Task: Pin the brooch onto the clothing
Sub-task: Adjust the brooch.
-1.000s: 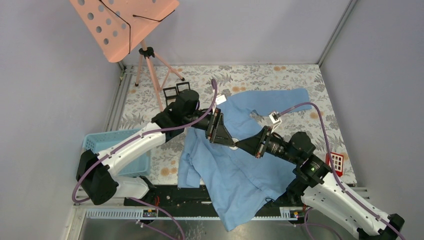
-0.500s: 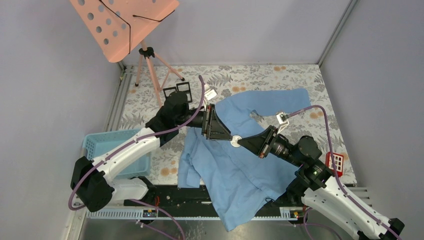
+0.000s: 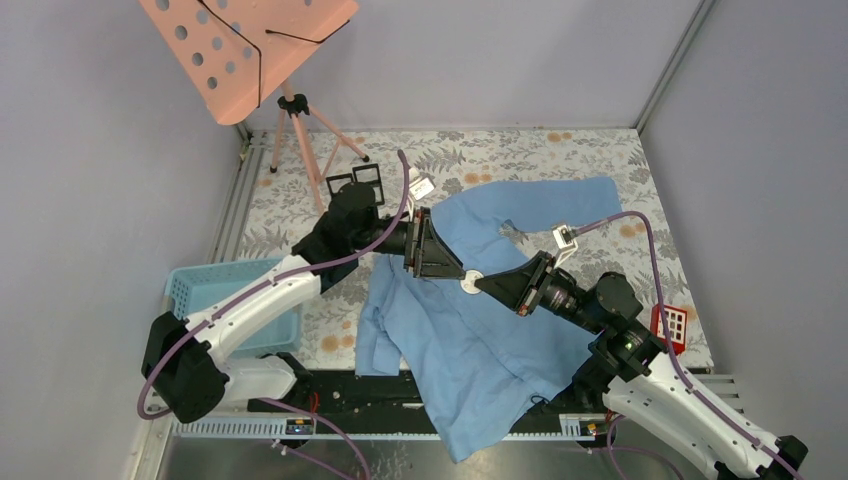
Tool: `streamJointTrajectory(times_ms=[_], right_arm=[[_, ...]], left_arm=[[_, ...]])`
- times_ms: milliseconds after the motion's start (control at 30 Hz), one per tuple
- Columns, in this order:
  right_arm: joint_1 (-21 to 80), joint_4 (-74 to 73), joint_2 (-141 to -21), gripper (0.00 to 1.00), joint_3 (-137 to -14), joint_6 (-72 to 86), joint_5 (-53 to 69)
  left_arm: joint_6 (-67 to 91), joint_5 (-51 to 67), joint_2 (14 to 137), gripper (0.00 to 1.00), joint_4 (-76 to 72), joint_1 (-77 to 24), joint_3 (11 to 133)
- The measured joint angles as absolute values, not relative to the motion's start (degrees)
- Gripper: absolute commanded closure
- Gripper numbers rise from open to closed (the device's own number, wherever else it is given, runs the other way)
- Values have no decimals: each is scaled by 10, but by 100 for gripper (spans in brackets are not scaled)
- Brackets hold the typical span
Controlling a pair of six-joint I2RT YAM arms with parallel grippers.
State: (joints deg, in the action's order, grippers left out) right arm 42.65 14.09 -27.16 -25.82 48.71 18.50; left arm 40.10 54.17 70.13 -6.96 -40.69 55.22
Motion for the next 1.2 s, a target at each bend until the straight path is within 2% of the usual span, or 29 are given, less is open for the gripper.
streamJointTrajectory(times_ms=[533, 600, 733, 833, 967, 1033, 1067, 1133, 1200], right_arm=[[427, 146, -272, 100, -256, 492, 185], [427, 146, -272, 100, -255, 493, 185], [427, 145, -276, 100, -253, 493, 184], [427, 142, -280, 100, -250, 493, 177], [427, 138, -282, 100, -250, 491, 172], [427, 135, -281, 95, -250, 490, 170], [427, 134, -281, 89, -250, 489, 170], [427, 131, -280, 85, -250, 487, 169], [427, 127, -278, 76, -250, 485, 165]], left_arm=[[390, 539, 711, 55, -48, -414, 552], [390, 539, 713, 62, -44, -416, 552], [390, 540, 714, 87, -40, -419, 553], [388, 540, 714, 100, -40, -421, 554], [387, 540, 714, 100, -39, -421, 554], [387, 540, 714, 100, -39, -421, 554], [387, 540, 714, 100, -38, -421, 554], [387, 540, 714, 100, -38, -421, 554], [387, 537, 713, 100, -37, -422, 554]])
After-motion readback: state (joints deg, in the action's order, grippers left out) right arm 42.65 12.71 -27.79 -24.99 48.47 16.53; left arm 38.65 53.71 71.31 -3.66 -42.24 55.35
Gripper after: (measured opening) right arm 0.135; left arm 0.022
